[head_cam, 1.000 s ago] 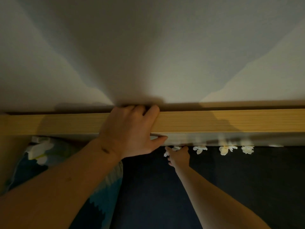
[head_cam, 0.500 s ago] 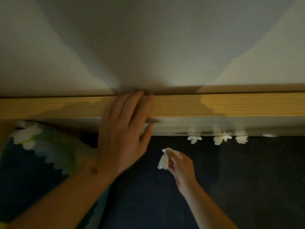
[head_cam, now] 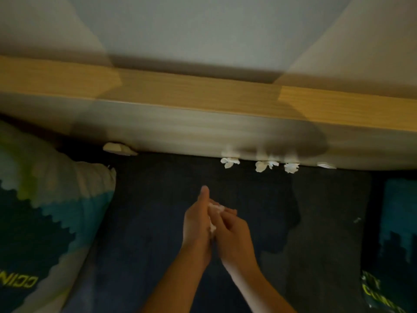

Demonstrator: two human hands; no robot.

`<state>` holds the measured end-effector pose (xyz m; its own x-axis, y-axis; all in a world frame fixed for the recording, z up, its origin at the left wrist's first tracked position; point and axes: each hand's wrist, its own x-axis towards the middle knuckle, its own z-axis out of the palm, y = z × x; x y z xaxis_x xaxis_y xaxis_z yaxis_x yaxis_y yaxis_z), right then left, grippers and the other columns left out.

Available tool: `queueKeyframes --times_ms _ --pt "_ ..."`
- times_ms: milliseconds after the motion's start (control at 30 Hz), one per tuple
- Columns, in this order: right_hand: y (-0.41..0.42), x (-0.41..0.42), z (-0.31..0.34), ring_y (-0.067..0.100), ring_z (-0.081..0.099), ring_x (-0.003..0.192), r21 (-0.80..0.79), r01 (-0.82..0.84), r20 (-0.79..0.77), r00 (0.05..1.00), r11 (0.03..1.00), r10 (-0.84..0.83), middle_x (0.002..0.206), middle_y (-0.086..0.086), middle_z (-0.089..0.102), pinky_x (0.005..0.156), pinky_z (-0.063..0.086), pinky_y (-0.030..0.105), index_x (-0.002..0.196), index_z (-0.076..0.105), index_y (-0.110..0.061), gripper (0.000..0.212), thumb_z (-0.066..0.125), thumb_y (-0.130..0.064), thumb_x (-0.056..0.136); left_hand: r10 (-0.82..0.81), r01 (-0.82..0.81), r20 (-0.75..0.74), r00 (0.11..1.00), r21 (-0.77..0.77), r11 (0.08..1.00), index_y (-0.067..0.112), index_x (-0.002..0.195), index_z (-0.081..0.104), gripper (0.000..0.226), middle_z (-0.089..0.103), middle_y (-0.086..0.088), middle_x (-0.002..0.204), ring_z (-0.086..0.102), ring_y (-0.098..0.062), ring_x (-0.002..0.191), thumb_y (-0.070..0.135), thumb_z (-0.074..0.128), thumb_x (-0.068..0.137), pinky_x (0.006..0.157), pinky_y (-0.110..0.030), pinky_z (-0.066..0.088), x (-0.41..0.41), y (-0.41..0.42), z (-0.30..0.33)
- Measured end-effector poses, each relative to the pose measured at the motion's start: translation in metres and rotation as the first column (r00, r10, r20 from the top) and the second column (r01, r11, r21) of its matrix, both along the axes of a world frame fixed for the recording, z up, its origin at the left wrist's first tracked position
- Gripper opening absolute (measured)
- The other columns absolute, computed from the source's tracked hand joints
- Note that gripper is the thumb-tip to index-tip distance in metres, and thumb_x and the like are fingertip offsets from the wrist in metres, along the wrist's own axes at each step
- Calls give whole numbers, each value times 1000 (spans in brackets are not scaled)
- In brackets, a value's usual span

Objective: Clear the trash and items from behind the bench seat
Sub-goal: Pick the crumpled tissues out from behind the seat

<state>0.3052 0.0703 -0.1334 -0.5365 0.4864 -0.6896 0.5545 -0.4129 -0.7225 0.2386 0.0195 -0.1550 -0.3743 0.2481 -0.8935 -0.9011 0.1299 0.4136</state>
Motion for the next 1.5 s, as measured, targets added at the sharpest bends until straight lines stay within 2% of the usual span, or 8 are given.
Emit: queueKeyframes --times_ms 167,333,533,633,833,1000,1333,1500 --pt "44 -22 -32 15 55 53 147 -51 84 996 988 39 64 8 63 45 46 29 88 70 -8 16 65 -22 93 457 -455 74 886 -47 889 16 59 47 51 41 1 40 41 -11 31 51 59 95 35 -19 38 -40 -8 -22" --pt "97 -75 -89 18 63 67 -65 250 200 952 966 -232 86 8 65 57 58 29 126 51 -11 35 64 -25 97 413 -424 189 891 22 905 17 57 38 52 27 2 43 20 -10 32 41 35 103 34 -19 10 -73 -17 -35" --pt "105 -101 -150 18 71 63 -8 379 272 892 925 -362 108 17 70 38 52 23 120 62 -1 30 66 -16 94 402 -469 324 856 162 868 7 78 51 25 44 -6 64 43 -12 47 -9 38 92 32 -21 33 -80 -8 -42" --pt "112 -93 -153 18 71 59 64 354 273 893 933 -358 91 13 72 38 51 20 98 65 -8 9 58 -14 98 474 -549 328 817 192 814 -9 108 61 22 65 -30 101 68 -36 92 -15 43 97 60 -31 63 -75 -4 -47" --pt "76 -52 -93 4 59 47 -47 197 25 980 979 -196 64 -2 66 45 48 20 95 69 -11 6 67 -16 95 387 -408 204 899 68 911 7 97 59 20 48 -2 59 43 -8 35 16 43 106 28 -20 30 -66 1 -61" --pt "38 0 -48 4 62 55 114 55 -56 997 992 -49 71 -8 72 51 49 19 90 76 -18 9 68 -21 94 389 -444 343 855 98 891 2 102 59 62 41 -5 65 43 -19 58 62 54 91 69 -33 46 -49 13 -59" --pt "39 -3 -66 6 54 50 131 69 -24 997 989 -67 52 -6 58 50 43 20 58 59 -14 35 83 -28 79 346 -379 304 888 58 923 14 58 50 67 42 -3 49 41 -16 39 68 36 96 46 -25 40 -37 42 -57" --pt "100 -1 -91 6 53 44 217 373 61 917 902 -394 73 13 63 43 45 26 106 63 -7 31 80 -20 85 323 -371 290 901 128 920 15 60 47 68 42 -1 49 32 -11 30 67 25 98 32 -14 15 -56 45 -62"
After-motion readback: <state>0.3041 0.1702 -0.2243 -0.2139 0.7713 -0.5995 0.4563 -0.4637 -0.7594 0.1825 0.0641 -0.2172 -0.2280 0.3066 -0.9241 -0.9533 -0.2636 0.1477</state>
